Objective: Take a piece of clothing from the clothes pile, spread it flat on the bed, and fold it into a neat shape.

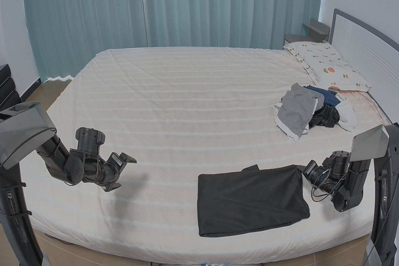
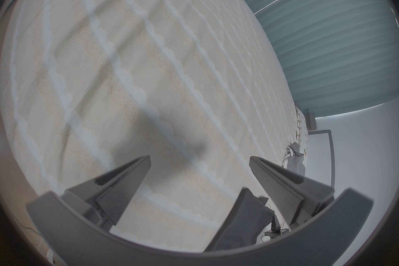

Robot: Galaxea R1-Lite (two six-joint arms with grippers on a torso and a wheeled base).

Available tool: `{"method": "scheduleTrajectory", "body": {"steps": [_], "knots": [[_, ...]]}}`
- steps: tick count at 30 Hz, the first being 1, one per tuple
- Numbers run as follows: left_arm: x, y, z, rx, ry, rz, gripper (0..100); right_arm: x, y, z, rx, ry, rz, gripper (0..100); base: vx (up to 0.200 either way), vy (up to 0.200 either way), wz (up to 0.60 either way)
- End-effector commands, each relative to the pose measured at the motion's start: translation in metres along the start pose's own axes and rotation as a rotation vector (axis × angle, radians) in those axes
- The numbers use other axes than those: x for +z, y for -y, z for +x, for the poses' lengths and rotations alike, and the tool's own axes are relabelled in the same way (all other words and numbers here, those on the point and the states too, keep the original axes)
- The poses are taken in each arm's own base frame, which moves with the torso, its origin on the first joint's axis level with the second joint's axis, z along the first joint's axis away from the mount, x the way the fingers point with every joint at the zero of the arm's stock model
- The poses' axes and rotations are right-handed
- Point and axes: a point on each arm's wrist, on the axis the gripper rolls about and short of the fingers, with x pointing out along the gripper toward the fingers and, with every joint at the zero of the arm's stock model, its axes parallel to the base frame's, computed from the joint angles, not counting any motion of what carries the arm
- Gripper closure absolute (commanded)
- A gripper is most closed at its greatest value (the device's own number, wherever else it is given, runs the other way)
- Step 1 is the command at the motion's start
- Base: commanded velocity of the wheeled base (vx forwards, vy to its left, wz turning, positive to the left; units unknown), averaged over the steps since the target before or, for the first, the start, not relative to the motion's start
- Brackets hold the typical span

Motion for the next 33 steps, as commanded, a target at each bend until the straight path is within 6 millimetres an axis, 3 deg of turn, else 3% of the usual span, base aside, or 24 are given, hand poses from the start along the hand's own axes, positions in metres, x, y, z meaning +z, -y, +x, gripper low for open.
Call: {"method": "scheduleTrajectory", "body": {"steps": [1,16,17,22,30,33], "knots": [[0.0,0.0,0.0,0.0,0.0,0.0,0,0.002,0.0,0.0,-0.003,0.014,0.001,100,0.0,0.0,0.0],[-0.001,0.0,0.001,0.004,-0.003,0.001,0,0.0,0.001,-0.001,-0.015,0.001,-0.003,100,0.0,0.0,0.0],[-0.002,0.0,0.001,0.005,-0.005,0.003,0,-0.001,0.001,-0.001,-0.012,0.002,-0.004,0,0.0,0.0,0.0],[-0.003,-0.002,0.002,0.016,-0.001,0.023,0,0.007,-0.008,-0.013,-0.002,0.025,-0.003,0,0.0,0.0,0.0],[-0.003,0.0,0.003,0.015,-0.001,0.026,0,0.019,0.002,-0.021,-0.028,0.056,0.022,0,0.0,0.0,0.0],[-0.005,0.0,0.005,0.018,-0.007,0.031,0,0.018,0.002,-0.02,-0.031,0.052,0.023,0,-0.2,0.0,0.0]]}}
